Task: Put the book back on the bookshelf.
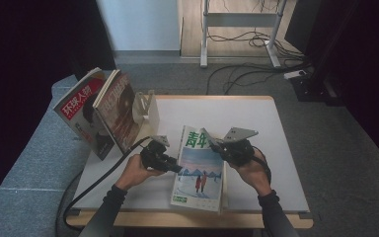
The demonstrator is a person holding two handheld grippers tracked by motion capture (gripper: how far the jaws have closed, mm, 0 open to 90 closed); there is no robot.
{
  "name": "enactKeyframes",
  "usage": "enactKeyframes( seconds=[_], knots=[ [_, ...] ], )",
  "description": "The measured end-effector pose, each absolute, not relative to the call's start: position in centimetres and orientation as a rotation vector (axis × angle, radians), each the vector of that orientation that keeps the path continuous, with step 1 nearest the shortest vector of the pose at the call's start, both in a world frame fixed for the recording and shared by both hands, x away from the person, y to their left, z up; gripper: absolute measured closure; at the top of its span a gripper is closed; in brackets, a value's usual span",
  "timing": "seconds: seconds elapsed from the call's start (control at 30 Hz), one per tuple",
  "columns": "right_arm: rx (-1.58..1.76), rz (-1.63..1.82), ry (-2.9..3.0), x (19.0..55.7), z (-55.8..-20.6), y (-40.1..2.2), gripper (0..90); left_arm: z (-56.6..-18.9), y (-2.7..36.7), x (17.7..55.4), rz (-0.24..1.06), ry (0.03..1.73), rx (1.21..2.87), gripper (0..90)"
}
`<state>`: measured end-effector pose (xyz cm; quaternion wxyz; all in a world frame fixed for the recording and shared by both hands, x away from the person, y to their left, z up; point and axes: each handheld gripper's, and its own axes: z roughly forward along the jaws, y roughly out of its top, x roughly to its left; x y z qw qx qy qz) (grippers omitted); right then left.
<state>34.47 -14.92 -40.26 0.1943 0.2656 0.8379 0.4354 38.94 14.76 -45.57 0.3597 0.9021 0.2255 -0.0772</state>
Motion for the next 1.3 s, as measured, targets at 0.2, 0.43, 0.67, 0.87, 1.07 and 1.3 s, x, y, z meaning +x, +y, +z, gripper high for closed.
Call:
enactKeyframes(
  seconds=[0.2,0.43,0.67,0.87,1.07,1.3],
  knots=[
    [0.742,1.217,2.338,35.2,-39.8,-14.3,82.3,-44.9,15.2,39.2,-0.138,0.595,2.34,62.4],
    [0.714,1.24,2.342,34.3,-39.6,-14.0,82.2,-44.8,15.9,38.0,-0.1,0.591,2.333,63.3],
    [0.691,1.247,2.362,33.9,-39.6,-13.8,81.5,-44.7,16.9,37.3,-0.1,0.598,2.321,63.7],
    [0.697,1.259,2.382,33.9,-39.7,-13.8,80.2,-44.6,17.5,36.9,-0.108,0.603,2.315,64.0],
    [0.73,1.252,2.415,34.2,-40.1,-13.8,80.7,-44.5,18.0,36.5,-0.116,0.603,2.321,64.1],
    [0.746,1.228,2.411,34.6,-40.2,-13.9,85.4,-44.4,18.2,36.8,-0.13,0.574,2.299,64.4]
  ],
)
